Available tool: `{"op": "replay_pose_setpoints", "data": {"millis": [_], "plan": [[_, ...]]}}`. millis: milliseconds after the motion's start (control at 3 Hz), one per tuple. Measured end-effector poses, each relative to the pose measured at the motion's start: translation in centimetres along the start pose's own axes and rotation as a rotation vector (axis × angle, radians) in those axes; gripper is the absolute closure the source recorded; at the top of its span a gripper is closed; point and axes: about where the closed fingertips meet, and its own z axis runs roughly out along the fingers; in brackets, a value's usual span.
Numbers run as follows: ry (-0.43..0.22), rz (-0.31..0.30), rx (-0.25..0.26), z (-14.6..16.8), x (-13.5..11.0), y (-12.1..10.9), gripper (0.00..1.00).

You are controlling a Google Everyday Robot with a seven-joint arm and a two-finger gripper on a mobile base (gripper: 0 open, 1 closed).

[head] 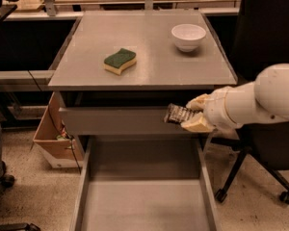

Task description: Pick rxbar chocolate from middle drawer and place on counter

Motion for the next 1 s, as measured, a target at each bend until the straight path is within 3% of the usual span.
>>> {"op": "replay_pose_setpoints", "data": {"millis": [333, 1000], "plan": [[0.006, -0.059, 0.071, -1.9, -3.4, -3.6, 1.00], [-0.042, -0.113, 0.120, -1.1, -6.1, -10.4, 1.00]]}}
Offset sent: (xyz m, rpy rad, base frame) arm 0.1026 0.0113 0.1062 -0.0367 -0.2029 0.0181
